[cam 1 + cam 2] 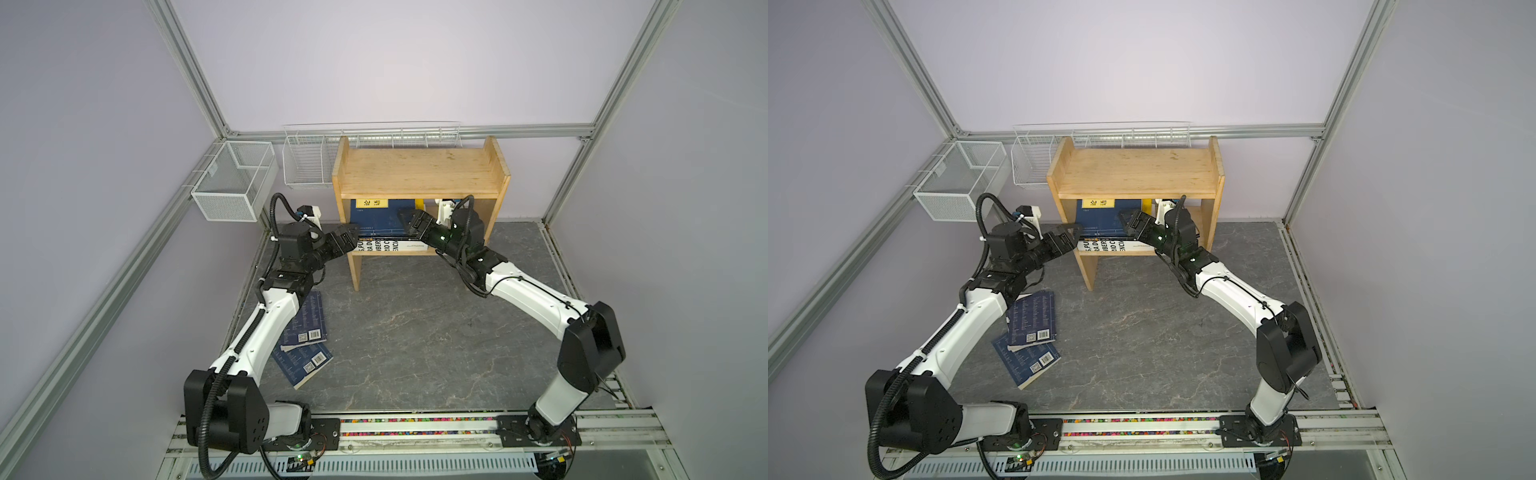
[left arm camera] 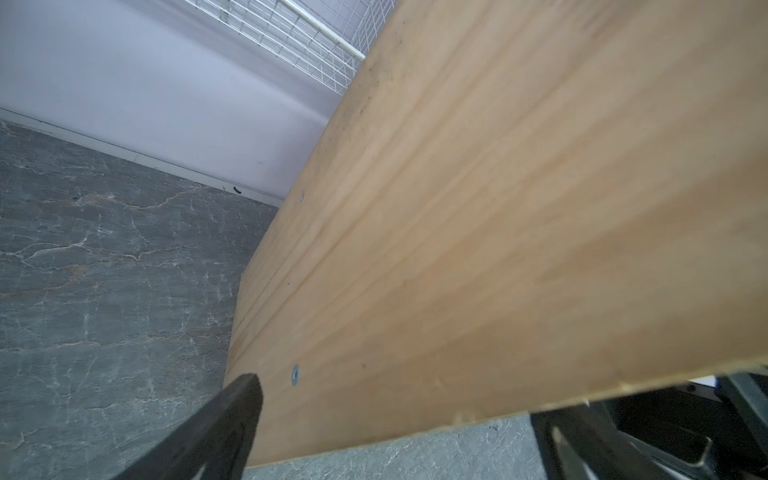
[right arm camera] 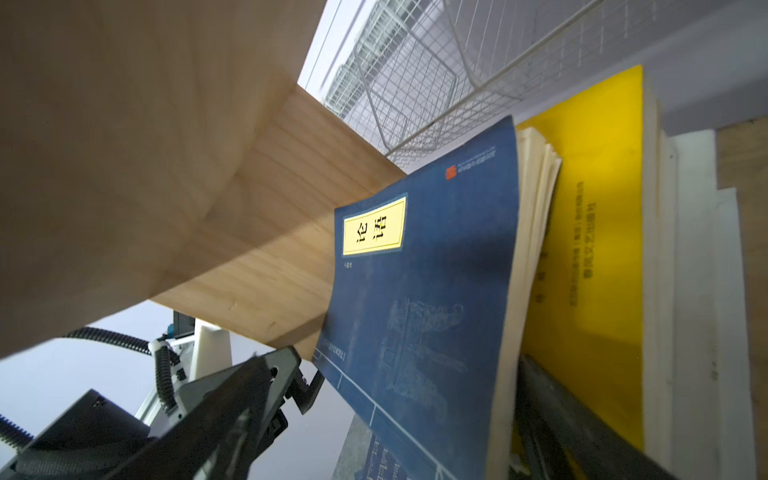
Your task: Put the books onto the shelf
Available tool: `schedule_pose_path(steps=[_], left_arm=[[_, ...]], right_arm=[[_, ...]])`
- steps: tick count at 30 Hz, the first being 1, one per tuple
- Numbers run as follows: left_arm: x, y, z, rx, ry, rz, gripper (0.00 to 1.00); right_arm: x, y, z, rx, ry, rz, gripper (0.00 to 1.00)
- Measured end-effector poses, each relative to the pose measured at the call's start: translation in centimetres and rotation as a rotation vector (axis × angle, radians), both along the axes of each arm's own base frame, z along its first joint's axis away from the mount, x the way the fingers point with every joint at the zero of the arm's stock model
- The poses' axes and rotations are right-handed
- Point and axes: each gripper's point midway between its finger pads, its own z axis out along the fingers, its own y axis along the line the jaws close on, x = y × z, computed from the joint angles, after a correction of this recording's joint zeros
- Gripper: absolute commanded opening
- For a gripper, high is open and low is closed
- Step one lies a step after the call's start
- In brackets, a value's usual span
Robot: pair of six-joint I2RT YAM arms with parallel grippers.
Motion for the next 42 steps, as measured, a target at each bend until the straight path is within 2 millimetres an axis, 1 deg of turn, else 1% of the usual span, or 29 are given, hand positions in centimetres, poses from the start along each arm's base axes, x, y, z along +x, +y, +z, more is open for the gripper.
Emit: schedule_pose_path(steps=[1, 4, 5, 8, 10, 12, 15, 19, 25, 29, 35, 40, 42], left_arm=[[0.0, 0.0, 0.0, -0.001, -0.001, -0.001, 1.00], [0.0, -0.1, 0.0, -0.005, -0.001, -0.007, 1.00], [0.0, -0.2, -0.1, -0.006, -0.001, -0.008, 1.00], [0.0, -0.2, 0.0, -0.007, -0.002, -0.011, 1.00], [0.0, -0.2, 0.0, -0.007, -0.004, -0.012, 1.00], [0.0, -0.3, 0.0, -0.008, -0.004, -0.015, 1.00], [0.0, -0.3, 0.1, -0.010, -0.007, -0.017, 1.00], [-0.1, -0.5, 0.3, -0.014, -0.016, -0.027, 0.99], [-0.5, -1.0, -0.3, 0.020, -0.027, -0.077, 0.98], [-0.6, -1.1, -0.4, 0.043, -0.039, -0.093, 0.98], [-0.2, -1.3, -0.6, 0.042, -0.042, -0.098, 0.97], [0.0, -1.4, -0.6, 0.037, -0.048, -0.099, 0.97], [0.0, -1.4, -0.6, 0.036, -0.049, -0.101, 0.97]], right_arm=[[0.2, -0.3, 0.0, 0.013, -0.003, -0.008, 0.97], [0.9, -1.4, 0.7, 0.071, -0.019, -0.050, 1.00], [1.2, -1.8, 0.8, 0.086, -0.025, -0.068, 1.00], [2.8, -4.2, 1.5, 0.146, -0.022, -0.155, 0.98], [3.4, -5.4, 1.8, 0.170, -0.010, -0.193, 0.98], [3.5, -5.8, 1.7, 0.188, 0.005, -0.208, 0.98], [2.9, -5.8, 1.7, 0.201, 0.015, -0.208, 0.99], [2.3, -5.9, 1.8, 0.161, -0.010, -0.220, 0.99], [2.8, -6.5, -0.3, -0.039, -0.063, -0.270, 0.96], [2.9, -5.9, -1.5, -0.154, -0.118, -0.230, 0.95], [2.8, -4.1, -1.8, -0.202, -0.147, -0.133, 0.86], [2.5, -3.6, -2.1, -0.221, -0.094, -0.094, 0.81], [2.4, -3.5, -2.2, -0.222, -0.067, -0.083, 0.75]])
